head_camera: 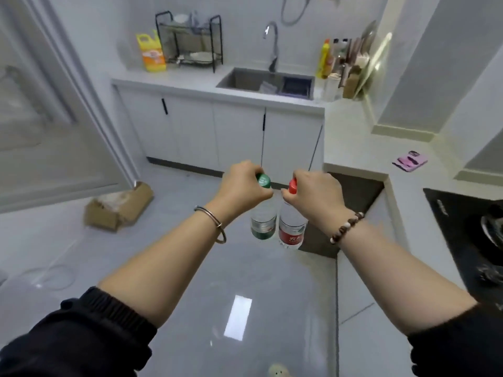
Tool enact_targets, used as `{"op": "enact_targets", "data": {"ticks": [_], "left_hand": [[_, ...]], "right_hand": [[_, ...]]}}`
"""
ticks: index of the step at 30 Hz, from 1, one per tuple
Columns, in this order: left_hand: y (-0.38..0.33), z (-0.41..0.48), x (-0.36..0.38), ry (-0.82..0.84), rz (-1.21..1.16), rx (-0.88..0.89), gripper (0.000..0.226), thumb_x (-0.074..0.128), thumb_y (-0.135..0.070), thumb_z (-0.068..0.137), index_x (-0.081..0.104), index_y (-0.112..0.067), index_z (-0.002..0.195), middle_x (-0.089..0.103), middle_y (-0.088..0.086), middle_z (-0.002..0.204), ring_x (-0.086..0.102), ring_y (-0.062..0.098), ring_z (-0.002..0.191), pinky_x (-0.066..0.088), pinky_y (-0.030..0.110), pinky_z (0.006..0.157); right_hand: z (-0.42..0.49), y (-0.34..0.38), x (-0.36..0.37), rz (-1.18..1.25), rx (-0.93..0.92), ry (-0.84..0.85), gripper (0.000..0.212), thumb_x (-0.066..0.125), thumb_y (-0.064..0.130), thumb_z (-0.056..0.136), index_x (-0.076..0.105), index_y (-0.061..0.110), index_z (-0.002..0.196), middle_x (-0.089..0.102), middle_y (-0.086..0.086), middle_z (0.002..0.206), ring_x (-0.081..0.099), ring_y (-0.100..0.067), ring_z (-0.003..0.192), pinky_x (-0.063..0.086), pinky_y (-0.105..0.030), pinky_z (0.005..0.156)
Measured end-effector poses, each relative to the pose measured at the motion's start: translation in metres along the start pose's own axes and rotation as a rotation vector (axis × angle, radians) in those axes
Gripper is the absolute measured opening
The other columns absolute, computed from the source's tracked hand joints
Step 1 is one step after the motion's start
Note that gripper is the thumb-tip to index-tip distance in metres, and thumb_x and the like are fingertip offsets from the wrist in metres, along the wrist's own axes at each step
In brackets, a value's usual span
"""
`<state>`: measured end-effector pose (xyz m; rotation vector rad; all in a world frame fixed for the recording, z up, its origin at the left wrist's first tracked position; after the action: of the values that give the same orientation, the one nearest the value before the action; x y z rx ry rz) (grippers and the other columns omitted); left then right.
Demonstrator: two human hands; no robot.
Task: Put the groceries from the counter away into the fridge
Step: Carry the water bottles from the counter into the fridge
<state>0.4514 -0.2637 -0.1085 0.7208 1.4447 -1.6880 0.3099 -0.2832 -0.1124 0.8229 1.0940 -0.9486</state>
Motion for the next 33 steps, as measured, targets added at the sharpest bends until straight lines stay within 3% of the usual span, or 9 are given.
{"op": "enact_targets", "data": {"ticks": [6, 10, 16, 19, 24, 29, 33], "left_hand": [[0.079, -0.017, -0.037, -0.154, 0.093, -0.372, 0.022, 0.071, -0.029, 0.072, 0.063, -0.012, 0.084, 0.059, 0.001, 0.086, 0.055, 0.019, 0.081, 0.043, 0.027, 0.063], [0.116, -0.053, -0.060, -0.270, 0.093, -0.600, 0.019, 0.072, -0.023, 0.071, 0.066, -0.013, 0.085, 0.060, 0.001, 0.084, 0.056, 0.018, 0.080, 0.042, 0.026, 0.061], [0.143, -0.134, -0.100, -0.457, 0.142, -0.860, 0.007, 0.068, -0.016, 0.071, 0.063, -0.018, 0.074, 0.057, -0.002, 0.078, 0.052, 0.018, 0.074, 0.034, 0.022, 0.058], [0.155, -0.182, -0.125, -0.558, 0.175, -0.974, 0.007, 0.067, -0.013, 0.069, 0.066, -0.009, 0.075, 0.062, 0.004, 0.075, 0.054, 0.021, 0.071, 0.037, 0.024, 0.055], [0.172, -0.254, -0.176, -0.683, 0.276, -1.069, 0.015, 0.065, -0.013, 0.074, 0.069, -0.011, 0.089, 0.053, 0.004, 0.089, 0.052, 0.025, 0.080, 0.040, 0.026, 0.065], [0.195, -0.312, -0.238, -0.800, 0.348, -1.091, 0.016, 0.066, -0.015, 0.076, 0.069, -0.012, 0.091, 0.054, 0.003, 0.092, 0.051, 0.021, 0.079, 0.034, 0.022, 0.059], [0.215, -0.347, -0.295, -0.864, 0.399, -1.064, 0.016, 0.064, -0.015, 0.076, 0.068, -0.011, 0.090, 0.048, 0.000, 0.087, 0.045, 0.019, 0.077, 0.032, 0.023, 0.063]], "right_hand": [[0.050, 0.082, 0.037, 0.069, -0.356, 0.096, 0.032, 0.054, 0.047, 0.089, 0.041, 0.018, 0.085, 0.050, 0.001, 0.074, 0.046, -0.022, 0.069, 0.037, -0.030, 0.057], [0.061, 0.138, 0.055, 0.141, -0.566, 0.192, 0.034, 0.059, 0.046, 0.087, 0.047, 0.014, 0.091, 0.060, -0.004, 0.085, 0.055, -0.025, 0.077, 0.046, -0.034, 0.061], [0.034, 0.228, 0.063, 0.226, -0.847, 0.242, 0.033, 0.059, 0.039, 0.089, 0.045, 0.011, 0.101, 0.057, -0.009, 0.096, 0.057, -0.033, 0.085, 0.040, -0.035, 0.060], [0.007, 0.275, 0.056, 0.277, -0.957, 0.228, 0.030, 0.055, 0.034, 0.092, 0.044, 0.009, 0.104, 0.056, -0.011, 0.100, 0.058, -0.034, 0.082, 0.040, -0.036, 0.058], [-0.031, 0.352, 0.032, 0.397, -1.088, 0.211, 0.025, 0.057, 0.029, 0.092, 0.043, 0.008, 0.096, 0.053, -0.011, 0.092, 0.054, -0.034, 0.075, 0.032, -0.034, 0.057], [-0.062, 0.434, 0.002, 0.486, -1.148, 0.203, 0.022, 0.055, 0.023, 0.093, 0.037, 0.011, 0.092, 0.043, -0.008, 0.088, 0.042, -0.029, 0.063, 0.030, -0.035, 0.055], [-0.081, 0.503, -0.026, 0.508, -1.201, 0.166, 0.020, 0.056, 0.017, 0.091, 0.038, 0.010, 0.092, 0.047, -0.012, 0.093, 0.051, -0.035, 0.070, 0.033, -0.036, 0.057]]}}
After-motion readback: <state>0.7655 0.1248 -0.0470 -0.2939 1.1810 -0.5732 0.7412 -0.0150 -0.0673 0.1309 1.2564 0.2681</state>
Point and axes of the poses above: each hand's wrist, its own z-axis towards the middle knuckle, its own x-axis out of the palm, y = z × x, the point moved 5 cm from there along z, towards the middle knuckle
